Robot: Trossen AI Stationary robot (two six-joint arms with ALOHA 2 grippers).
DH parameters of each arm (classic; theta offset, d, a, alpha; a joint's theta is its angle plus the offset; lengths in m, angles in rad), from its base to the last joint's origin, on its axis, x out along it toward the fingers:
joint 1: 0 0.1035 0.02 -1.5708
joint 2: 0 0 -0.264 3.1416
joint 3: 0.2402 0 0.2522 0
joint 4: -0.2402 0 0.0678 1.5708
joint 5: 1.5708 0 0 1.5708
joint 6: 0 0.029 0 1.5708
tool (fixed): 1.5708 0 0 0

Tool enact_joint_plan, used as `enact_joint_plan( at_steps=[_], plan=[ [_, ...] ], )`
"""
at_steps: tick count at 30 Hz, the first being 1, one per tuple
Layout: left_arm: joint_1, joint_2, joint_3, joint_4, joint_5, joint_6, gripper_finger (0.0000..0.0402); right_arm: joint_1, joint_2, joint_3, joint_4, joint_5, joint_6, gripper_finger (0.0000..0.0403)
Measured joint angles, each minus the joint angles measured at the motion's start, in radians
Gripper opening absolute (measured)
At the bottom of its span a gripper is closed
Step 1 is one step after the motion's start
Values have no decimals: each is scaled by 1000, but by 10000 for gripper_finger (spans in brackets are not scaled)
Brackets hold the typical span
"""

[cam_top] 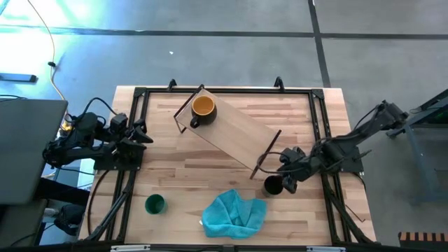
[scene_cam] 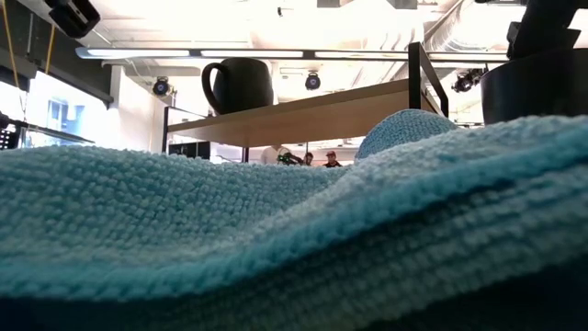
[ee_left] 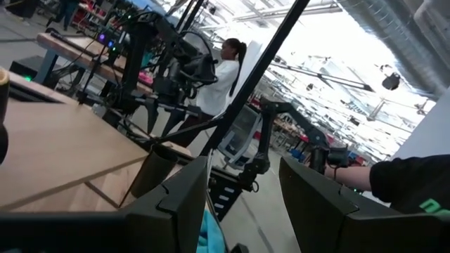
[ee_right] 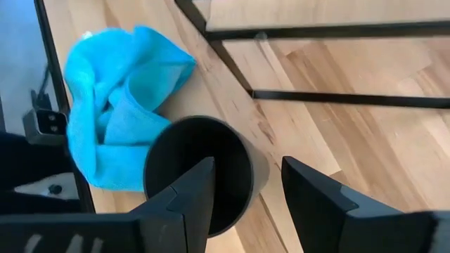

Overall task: Stack small to large cups/mugs on shelf
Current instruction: Put the black cup on the shelf

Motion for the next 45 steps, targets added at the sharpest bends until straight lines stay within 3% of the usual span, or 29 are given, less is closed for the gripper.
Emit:
enact_joint_plan(
  at_steps=[6, 45],
  plan=[
    [0, 0, 0, -5, 0, 1, 166, -22, 50, 0, 4, -57, -42, 158],
    [0, 0, 0, -16, 0, 3, 166, -33, 100, 0, -26, -71, -65, 158]
  ],
)
